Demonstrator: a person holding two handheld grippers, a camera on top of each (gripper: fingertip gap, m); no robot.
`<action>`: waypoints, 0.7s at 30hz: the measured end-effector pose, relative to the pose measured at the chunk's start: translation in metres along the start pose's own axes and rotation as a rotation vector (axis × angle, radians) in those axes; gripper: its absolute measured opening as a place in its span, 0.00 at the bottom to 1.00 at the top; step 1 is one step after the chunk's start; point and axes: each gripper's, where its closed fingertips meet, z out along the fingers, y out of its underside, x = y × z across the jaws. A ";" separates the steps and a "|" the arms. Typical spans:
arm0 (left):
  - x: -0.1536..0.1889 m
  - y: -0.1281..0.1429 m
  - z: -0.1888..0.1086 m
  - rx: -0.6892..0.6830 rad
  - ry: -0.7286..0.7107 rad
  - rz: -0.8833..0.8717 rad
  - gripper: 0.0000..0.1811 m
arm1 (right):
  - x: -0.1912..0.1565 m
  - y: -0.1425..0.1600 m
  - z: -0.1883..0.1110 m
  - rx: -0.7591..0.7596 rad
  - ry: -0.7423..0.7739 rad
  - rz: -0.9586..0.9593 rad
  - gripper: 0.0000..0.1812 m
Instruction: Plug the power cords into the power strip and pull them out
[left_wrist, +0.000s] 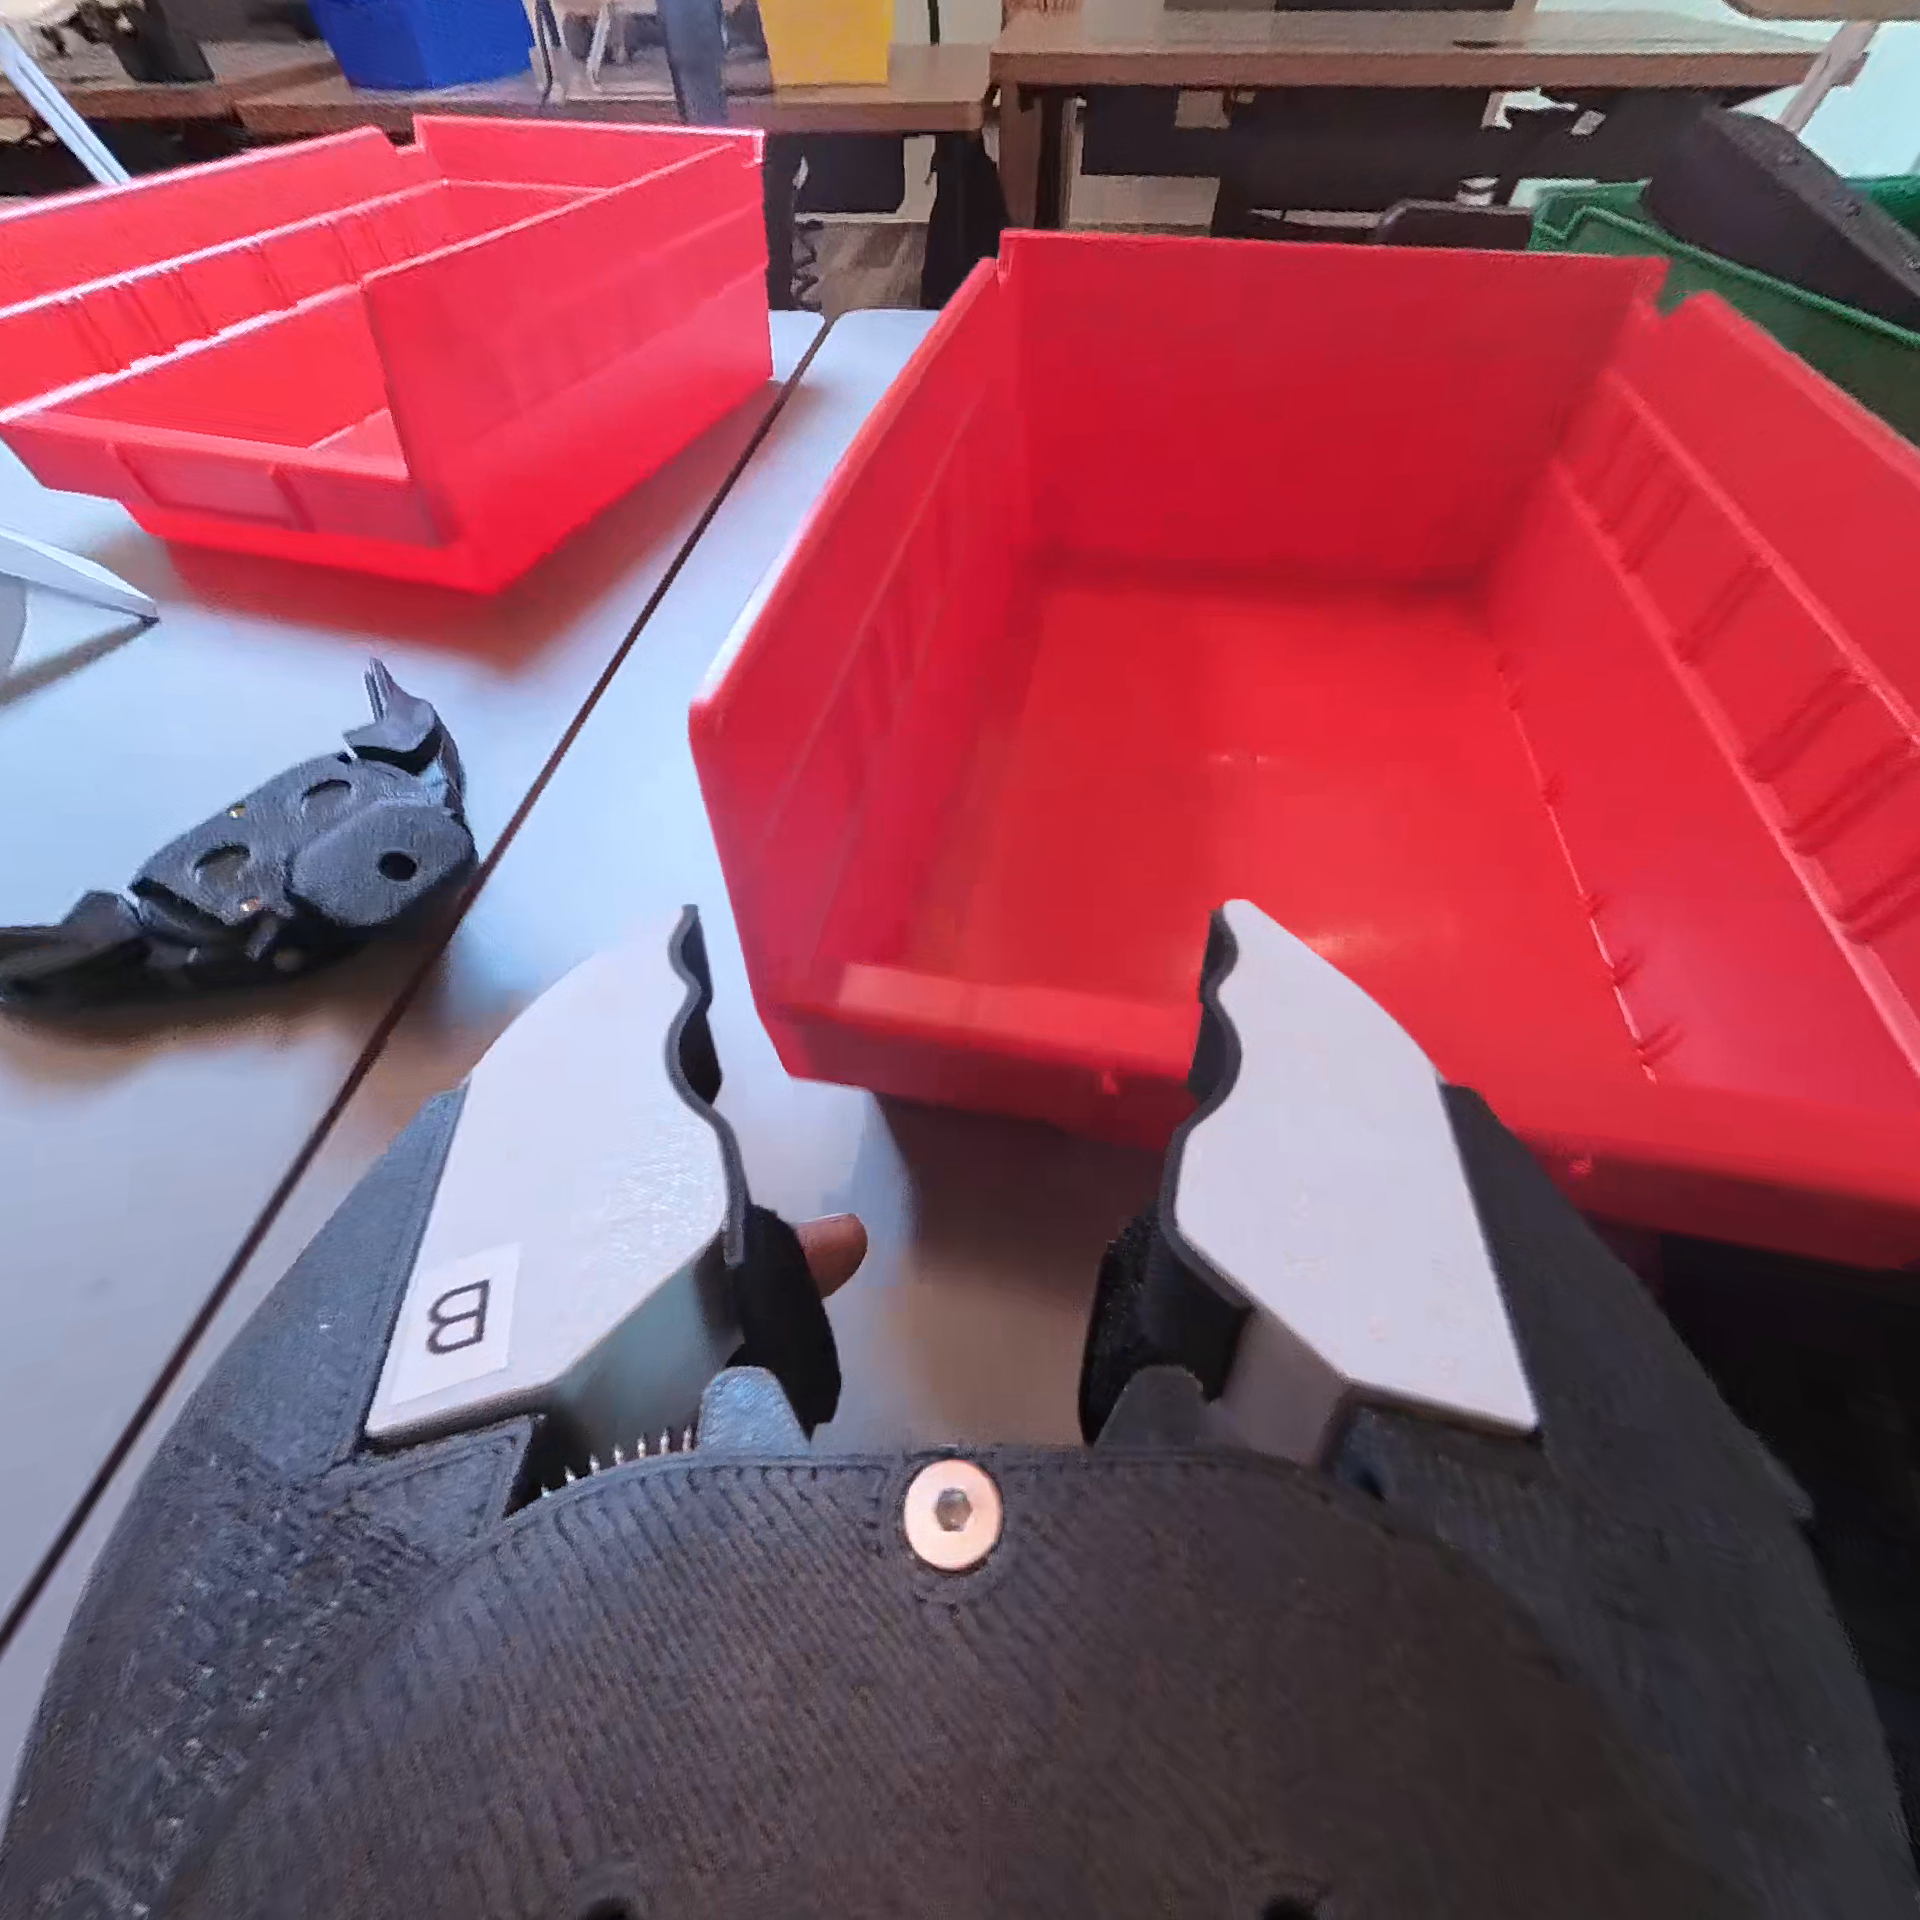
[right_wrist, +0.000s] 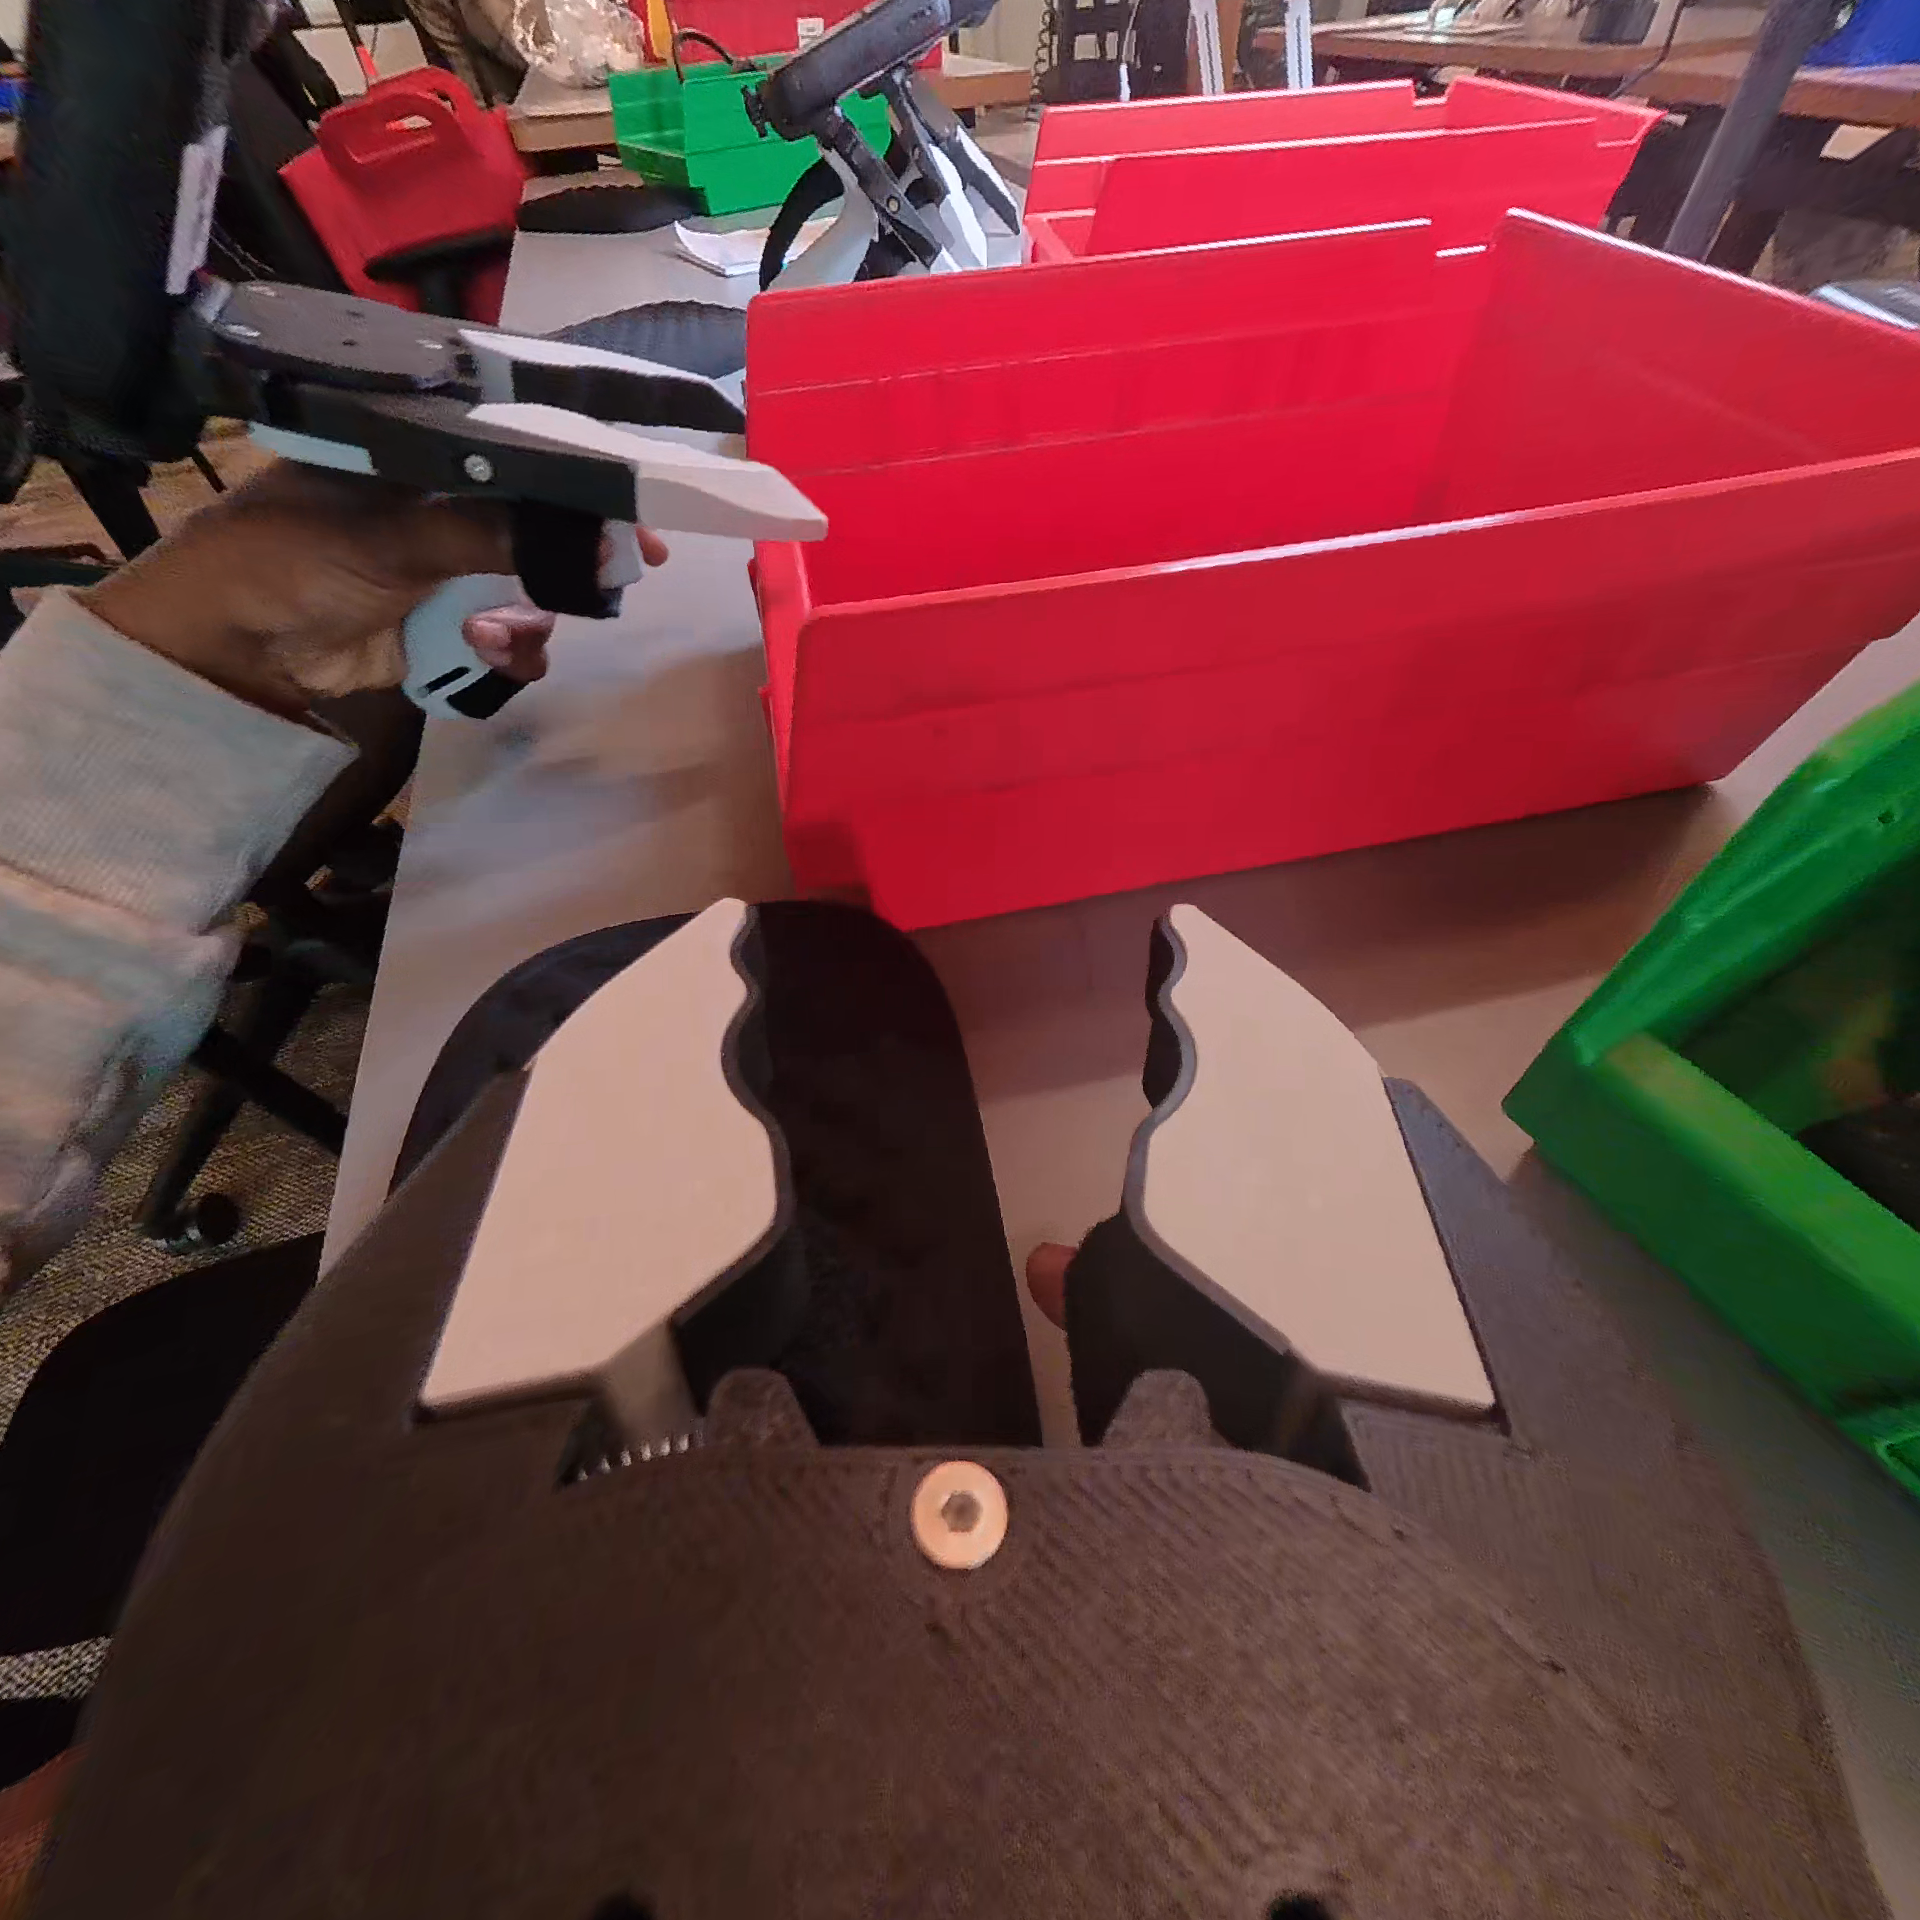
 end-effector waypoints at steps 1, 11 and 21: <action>-0.004 -0.002 0.005 0.000 -0.014 0.001 0.48 | 0.000 0.000 0.000 0.002 0.001 0.001 0.39; -0.016 0.004 0.000 0.014 -0.075 0.007 0.03 | 0.002 0.000 0.000 0.005 0.027 -0.009 0.34; 0.051 0.022 -0.049 -0.023 0.069 0.078 0.12 | 0.029 0.000 -0.004 0.030 0.208 0.003 0.26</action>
